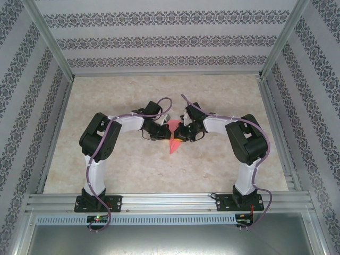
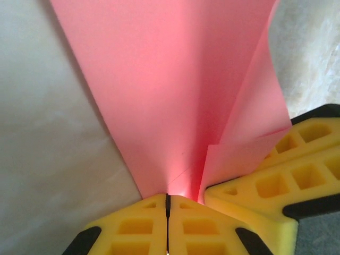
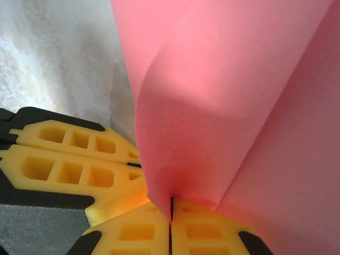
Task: Fold a paper plane with a square sheet of paper (pick it up from the middle)
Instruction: Fourth fold the wing at the center of the table.
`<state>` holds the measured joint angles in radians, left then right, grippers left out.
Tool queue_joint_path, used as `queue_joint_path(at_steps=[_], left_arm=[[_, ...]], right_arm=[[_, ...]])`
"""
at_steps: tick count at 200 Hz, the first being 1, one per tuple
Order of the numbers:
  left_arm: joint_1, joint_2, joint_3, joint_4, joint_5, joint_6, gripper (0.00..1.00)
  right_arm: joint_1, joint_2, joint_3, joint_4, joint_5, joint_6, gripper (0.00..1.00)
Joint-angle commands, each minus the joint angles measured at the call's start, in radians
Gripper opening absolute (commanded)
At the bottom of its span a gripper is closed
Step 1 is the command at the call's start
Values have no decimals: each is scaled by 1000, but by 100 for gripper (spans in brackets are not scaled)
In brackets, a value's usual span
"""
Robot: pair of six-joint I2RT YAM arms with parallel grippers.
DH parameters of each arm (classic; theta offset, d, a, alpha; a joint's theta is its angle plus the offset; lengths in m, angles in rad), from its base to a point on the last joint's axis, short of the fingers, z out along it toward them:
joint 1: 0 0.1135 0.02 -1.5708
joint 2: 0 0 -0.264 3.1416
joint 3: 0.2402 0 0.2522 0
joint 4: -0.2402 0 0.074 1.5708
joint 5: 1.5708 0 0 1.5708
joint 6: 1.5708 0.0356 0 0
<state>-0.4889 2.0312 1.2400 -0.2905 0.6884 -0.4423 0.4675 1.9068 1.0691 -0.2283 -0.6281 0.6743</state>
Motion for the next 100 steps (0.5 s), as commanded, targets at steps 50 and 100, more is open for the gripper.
queue_joint_path(at_steps=[50,100], left_arm=[[-4,-36,-90,58,-72,-110,2],[-17,-117,-121,86,-143,-167,2]], right_arm=[[15,8,10,-13,4,-12,7],[16,4,1,-10,7,-9,7]])
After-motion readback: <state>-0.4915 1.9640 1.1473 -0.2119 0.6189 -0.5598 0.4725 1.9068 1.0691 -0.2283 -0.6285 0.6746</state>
